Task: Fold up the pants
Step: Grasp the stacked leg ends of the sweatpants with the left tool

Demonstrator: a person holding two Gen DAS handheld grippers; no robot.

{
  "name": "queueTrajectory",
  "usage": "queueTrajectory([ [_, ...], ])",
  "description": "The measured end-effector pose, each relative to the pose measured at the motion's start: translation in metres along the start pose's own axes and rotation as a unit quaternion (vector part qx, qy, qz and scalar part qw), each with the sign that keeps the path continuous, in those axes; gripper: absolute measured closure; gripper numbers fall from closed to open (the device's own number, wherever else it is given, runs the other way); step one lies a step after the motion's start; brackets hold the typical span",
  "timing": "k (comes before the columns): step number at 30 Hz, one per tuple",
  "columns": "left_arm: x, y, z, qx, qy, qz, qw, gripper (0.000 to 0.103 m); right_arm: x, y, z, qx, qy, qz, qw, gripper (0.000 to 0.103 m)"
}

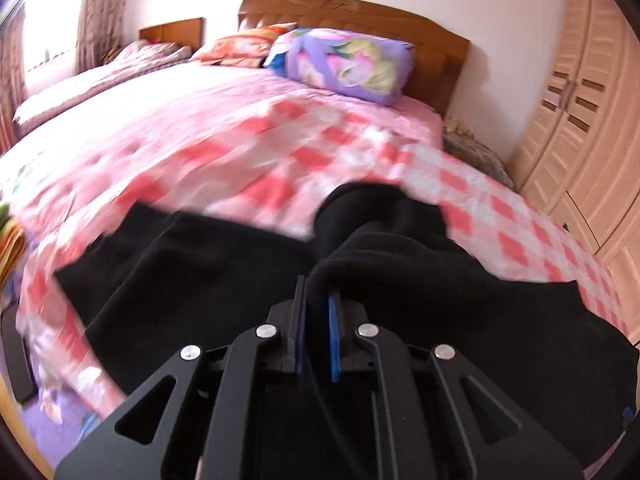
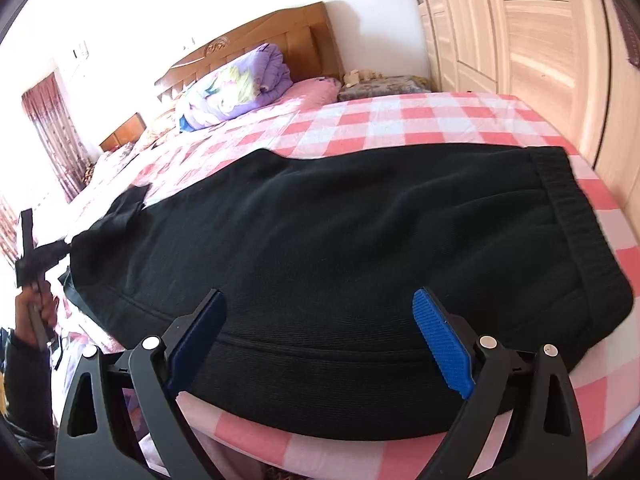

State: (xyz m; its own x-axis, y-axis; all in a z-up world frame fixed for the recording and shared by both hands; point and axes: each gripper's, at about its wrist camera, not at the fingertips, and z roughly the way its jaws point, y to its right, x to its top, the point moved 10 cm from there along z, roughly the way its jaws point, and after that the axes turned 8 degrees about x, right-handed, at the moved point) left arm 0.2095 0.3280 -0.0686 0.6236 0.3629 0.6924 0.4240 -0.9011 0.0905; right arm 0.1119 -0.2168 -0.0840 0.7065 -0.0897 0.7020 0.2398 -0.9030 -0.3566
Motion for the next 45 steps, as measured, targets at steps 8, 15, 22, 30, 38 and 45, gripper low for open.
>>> queueTrajectory([
  [8, -0.033, -0.059, -0.021, 0.070, 0.015, 0.018, 0.9972, 0.030, 0.001, -0.039, 0.019, 0.014, -0.021, -0.046, 0.999, 0.012],
  [15, -0.027, 0.057, -0.047, 0.127, 0.096, 0.308, 0.9380, 0.011, 0.014, -0.071, 0.037, 0.035, -0.026, -0.072, 0.996, 0.012],
  [22, -0.046, 0.104, 0.014, 0.055, 0.033, 0.470, 0.8803, 0.035, 0.009, -0.079, 0.043, 0.046, -0.033, -0.080, 0.995, 0.012],
  [30, -0.004, 0.063, 0.003, -0.025, 0.014, 0.296, 0.9547, 0.090, 0.004, -0.063, 0.041, 0.045, -0.034, -0.051, 0.997, 0.012],
  [38, 0.028, -0.079, -0.040, -0.133, 0.030, -0.062, 0.9887, 0.097, -0.001, -0.055, 0.047, 0.061, -0.039, -0.016, 0.997, 0.012],
  [45, -0.010, -0.164, 0.006, -0.138, -0.039, -0.207, 0.9676, 0.095, -0.009, -0.066, 0.057, 0.062, -0.058, -0.025, 0.996, 0.012],
])
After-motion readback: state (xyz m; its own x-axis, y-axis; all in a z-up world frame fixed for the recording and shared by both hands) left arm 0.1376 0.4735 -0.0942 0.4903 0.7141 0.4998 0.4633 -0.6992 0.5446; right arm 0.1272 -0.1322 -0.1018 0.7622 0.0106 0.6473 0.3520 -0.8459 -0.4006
